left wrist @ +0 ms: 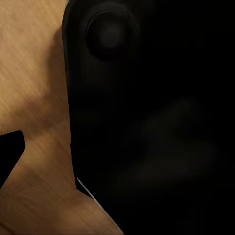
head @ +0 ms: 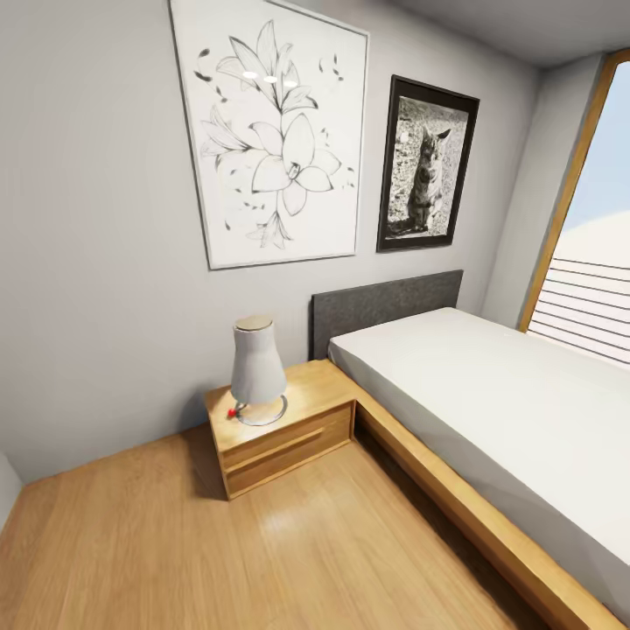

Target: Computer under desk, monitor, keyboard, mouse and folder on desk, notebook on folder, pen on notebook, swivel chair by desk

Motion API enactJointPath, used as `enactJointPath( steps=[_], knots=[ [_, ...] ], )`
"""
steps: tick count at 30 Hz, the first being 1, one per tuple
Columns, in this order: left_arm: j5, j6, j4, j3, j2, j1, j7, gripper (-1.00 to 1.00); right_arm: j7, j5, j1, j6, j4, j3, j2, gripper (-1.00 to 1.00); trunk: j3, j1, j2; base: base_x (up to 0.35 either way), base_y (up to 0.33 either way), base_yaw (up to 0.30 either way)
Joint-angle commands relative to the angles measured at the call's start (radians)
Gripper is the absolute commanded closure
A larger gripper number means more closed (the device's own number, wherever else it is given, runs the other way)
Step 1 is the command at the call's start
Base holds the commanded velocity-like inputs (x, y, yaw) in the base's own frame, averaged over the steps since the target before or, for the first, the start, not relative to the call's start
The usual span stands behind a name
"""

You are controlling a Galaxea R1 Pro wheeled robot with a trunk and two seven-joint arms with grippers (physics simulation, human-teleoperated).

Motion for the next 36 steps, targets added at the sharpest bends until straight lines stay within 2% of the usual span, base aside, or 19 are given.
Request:
enactJointPath(
  steps=[1,4,6,8,14,25,30,31,33,35,36],
  knots=[
    [0.000,0.000,0.000,0.000,0.000,0.000,0.000,-1.00,0.000,0.000,0.000,0.000,0.000,0.000,0.000,-1.00,0.000,0.000,0.000,0.000,0.000,0.000],
    [-0.003,0.001,-0.015,0.000,-0.017,-0.016,0.006,-1.00,0.000,-0.002,-0.009,-0.002,-0.003,0.000,0.017,-1.00,0.009,-0.011,0.021,0.000,0.000,0.000],
    [-0.003,0.001,-0.016,0.000,-0.028,-0.015,0.006,-1.00,0.000,-0.001,-0.008,-0.002,-0.003,0.000,0.017,-1.00,0.015,-0.019,0.035,0.000,0.000,0.000],
    [-0.003,0.001,-0.024,0.001,-0.039,-0.007,0.006,-1.00,0.001,0.000,-0.014,-0.007,-0.006,0.002,0.028,-1.00,0.021,-0.027,0.049,0.000,0.000,0.000],
    [-0.001,-0.002,-0.032,0.000,-0.037,0.001,0.006,-1.00,0.002,0.000,-0.020,-0.040,-0.009,0.002,0.032,-1.00,0.040,-0.050,0.091,0.000,0.000,0.000],
    [0.000,-0.003,-0.033,0.000,-0.038,0.000,0.005,-1.00,0.002,0.000,-0.020,-0.044,-0.009,0.002,0.032,-1.00,0.075,-0.092,0.168,0.000,0.000,0.000],
    [0.000,-0.005,-0.046,0.000,-0.043,0.000,0.005,-1.00,0.004,-0.004,-0.020,-0.068,-0.009,-0.003,0.032,-1.00,0.090,-0.111,0.203,0.000,0.000,0.000],
    [0.000,-0.005,-0.082,0.000,-0.049,0.000,0.005,-1.00,0.004,-0.005,-0.020,-0.165,-0.009,-0.003,0.033,-1.00,0.094,-0.115,0.210,0.000,0.000,0.000],
    [0.000,-0.005,-0.128,-0.001,-0.051,0.000,0.005,-1.00,0.004,-0.007,-0.020,-0.254,-0.009,-0.004,0.034,-1.00,0.100,-0.123,0.224,0.000,0.000,0.000],
    [0.001,-0.005,-0.188,-0.001,-0.052,0.000,0.005,-1.00,0.005,-0.008,-0.020,-0.387,-0.011,-0.003,0.036,-1.00,0.105,-0.130,0.238,0.000,0.000,0.000],
    [0.001,-0.005,-0.201,-0.001,-0.052,0.000,0.005,-1.00,0.005,-0.009,-0.020,-0.420,-0.014,-0.003,0.037,-1.00,0.108,-0.134,0.245,0.000,0.000,0.000]
  ],
)
